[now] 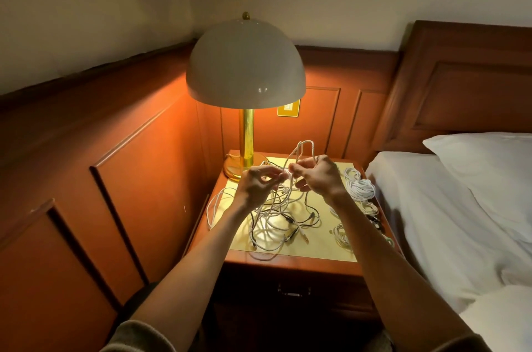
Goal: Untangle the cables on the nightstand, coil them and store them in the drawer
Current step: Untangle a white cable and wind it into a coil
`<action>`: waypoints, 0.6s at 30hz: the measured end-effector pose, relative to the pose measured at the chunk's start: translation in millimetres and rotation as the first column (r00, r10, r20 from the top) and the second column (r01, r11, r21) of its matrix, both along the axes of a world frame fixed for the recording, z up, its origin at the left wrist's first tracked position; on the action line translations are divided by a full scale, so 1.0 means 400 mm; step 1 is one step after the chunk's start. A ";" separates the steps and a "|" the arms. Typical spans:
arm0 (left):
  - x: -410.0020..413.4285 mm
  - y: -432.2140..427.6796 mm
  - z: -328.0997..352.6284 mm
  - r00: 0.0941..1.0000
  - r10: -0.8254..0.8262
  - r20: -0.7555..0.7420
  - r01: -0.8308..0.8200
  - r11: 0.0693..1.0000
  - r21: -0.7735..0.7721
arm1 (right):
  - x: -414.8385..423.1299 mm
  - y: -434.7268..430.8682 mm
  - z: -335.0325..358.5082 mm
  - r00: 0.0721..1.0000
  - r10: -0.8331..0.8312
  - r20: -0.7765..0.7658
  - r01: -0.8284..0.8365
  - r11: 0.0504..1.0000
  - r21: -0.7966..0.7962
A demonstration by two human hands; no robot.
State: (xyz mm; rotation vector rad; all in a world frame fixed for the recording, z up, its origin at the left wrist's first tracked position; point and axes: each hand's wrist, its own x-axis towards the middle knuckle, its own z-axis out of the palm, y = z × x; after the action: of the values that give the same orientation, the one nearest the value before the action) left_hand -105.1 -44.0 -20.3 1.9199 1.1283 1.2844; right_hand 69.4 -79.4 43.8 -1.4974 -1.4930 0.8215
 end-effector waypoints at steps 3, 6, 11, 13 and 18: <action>-0.014 0.016 -0.016 0.978 0.168 0.119 -0.140 0.967 -0.214 | 0.016 -0.002 0.030 0.998 -0.021 -0.057 0.026 0.996 0.089; -0.016 0.030 -0.029 0.970 0.234 0.061 -0.205 0.929 -0.309 | 0.019 -0.010 0.095 0.972 0.080 -0.222 -0.069 0.996 0.054; -0.004 0.043 -0.021 0.977 0.212 0.037 -0.201 0.961 -0.187 | 0.016 0.002 0.202 0.963 0.100 -0.250 -0.087 0.994 0.062; -0.009 0.046 -0.017 0.964 0.264 0.011 -0.256 0.942 -0.219 | 0.029 0.007 0.234 0.931 0.126 -0.342 -0.130 0.991 0.011; -0.028 0.044 -0.025 0.920 0.390 -0.036 -0.384 0.882 -0.273 | 0.060 -0.011 0.270 0.777 0.237 -0.583 -0.325 0.945 -0.048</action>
State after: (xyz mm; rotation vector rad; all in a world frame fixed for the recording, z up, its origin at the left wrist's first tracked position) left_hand -116.2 -26.4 -30.5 1.5200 1.6483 1.2596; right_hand 93.6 -83.8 151.8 -0.9895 -1.2179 1.4472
